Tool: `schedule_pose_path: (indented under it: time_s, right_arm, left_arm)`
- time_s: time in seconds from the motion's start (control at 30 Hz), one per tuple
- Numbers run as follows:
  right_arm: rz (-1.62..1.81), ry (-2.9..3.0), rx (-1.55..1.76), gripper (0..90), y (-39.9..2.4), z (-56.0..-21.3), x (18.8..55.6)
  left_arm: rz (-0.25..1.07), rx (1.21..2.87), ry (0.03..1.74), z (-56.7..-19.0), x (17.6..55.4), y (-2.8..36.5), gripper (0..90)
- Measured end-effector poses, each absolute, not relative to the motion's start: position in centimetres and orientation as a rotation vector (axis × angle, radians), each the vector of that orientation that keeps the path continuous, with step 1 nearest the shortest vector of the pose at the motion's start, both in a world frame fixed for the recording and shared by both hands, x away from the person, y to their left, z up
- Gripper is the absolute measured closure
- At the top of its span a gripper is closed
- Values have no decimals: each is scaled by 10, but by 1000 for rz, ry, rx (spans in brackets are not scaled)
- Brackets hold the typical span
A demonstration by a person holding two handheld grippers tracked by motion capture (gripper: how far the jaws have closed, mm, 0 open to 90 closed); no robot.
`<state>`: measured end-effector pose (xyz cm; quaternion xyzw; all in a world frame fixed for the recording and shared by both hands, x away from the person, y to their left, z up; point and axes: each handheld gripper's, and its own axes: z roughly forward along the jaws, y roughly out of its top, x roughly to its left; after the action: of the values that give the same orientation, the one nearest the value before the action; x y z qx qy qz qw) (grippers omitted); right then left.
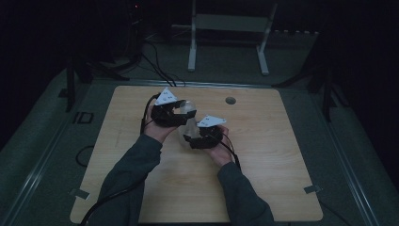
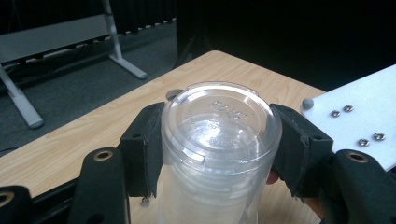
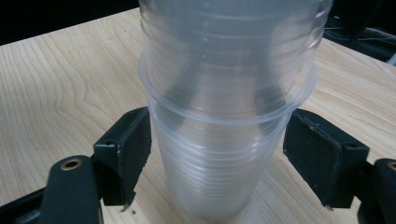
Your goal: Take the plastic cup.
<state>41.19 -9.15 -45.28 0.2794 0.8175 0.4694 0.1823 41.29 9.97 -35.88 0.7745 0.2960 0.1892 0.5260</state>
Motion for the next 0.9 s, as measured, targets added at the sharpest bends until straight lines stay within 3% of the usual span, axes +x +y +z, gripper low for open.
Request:
schedule_pose_path:
  time_s: [0.9]
  right_arm:
    - [1354, 2291, 756, 192, -97, -440, 400]
  left_arm:
    - [467, 1804, 662, -322, 404, 112, 405]
